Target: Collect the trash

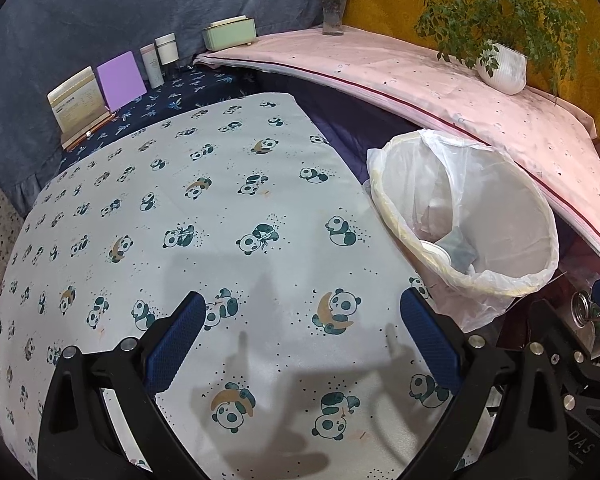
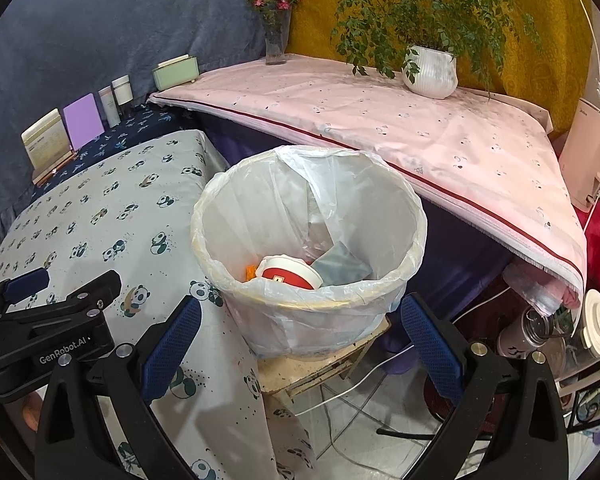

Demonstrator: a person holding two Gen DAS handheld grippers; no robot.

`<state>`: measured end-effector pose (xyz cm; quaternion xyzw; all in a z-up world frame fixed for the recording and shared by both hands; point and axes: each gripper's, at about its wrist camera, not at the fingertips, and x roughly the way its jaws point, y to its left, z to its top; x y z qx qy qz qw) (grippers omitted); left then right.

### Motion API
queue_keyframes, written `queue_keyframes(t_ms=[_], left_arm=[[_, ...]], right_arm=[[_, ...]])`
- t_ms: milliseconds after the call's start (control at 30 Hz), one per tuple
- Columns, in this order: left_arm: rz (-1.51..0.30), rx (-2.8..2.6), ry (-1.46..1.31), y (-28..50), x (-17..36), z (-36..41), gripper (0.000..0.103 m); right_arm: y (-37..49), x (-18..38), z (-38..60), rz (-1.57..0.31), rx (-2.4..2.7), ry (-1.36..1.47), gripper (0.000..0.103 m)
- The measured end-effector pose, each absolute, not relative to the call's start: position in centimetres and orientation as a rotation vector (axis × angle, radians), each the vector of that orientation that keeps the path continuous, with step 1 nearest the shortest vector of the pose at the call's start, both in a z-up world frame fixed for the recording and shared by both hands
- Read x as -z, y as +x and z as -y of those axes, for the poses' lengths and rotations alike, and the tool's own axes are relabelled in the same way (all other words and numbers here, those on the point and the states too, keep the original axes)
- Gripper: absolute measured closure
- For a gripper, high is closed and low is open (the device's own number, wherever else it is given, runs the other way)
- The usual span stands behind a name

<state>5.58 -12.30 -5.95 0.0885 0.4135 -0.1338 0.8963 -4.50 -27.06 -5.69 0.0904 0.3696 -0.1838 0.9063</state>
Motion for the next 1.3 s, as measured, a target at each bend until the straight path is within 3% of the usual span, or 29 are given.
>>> queue_keyframes(t_ms=[1300], left_arm=[[-0.845,0.287,0.19,5.68,5.73,12.48,0.01]], right_arm=[[-4.2,5.99,26.94,-0.765,0.375,0.191,0.006]])
